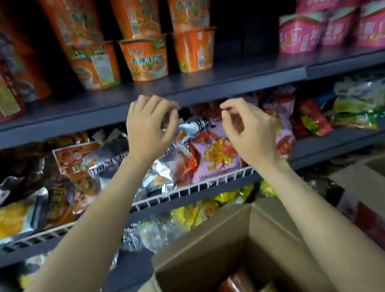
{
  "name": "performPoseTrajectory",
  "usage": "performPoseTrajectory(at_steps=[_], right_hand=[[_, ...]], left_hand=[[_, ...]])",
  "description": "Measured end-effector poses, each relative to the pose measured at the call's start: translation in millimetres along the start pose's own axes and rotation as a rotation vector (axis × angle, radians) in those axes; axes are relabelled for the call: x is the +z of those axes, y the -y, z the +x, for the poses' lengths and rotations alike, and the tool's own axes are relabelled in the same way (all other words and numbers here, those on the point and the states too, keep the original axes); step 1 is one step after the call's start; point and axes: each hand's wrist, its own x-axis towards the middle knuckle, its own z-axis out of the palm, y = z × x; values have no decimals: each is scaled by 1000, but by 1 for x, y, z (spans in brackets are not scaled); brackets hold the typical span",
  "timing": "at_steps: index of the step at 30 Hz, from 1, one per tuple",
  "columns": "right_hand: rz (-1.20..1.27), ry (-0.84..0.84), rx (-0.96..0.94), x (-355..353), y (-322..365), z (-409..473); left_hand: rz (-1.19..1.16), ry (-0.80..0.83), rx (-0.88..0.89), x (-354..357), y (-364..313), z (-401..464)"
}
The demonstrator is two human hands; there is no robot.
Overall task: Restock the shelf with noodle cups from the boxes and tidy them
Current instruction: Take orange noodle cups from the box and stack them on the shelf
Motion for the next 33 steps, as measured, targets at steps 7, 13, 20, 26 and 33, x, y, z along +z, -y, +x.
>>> performPoseTrajectory(at_steps=[7, 13, 20, 26, 33], right_hand=[[278, 947, 425, -46, 21, -178], [175, 1563, 467, -43, 11, -248], [-136, 2142, 406, -25, -18, -295], [-151, 2062, 518, -16, -23, -327], [-330, 2040, 501, -4, -11, -341]], left_hand=[[-213, 673, -436, -32, -61, -190], [-100, 846, -731, -45, -72, -268], [-125, 677, -765, -50, -88, -278], [-101, 623, -744, -56, -97, -282], [-86, 628, -720, -57, -94, -282]])
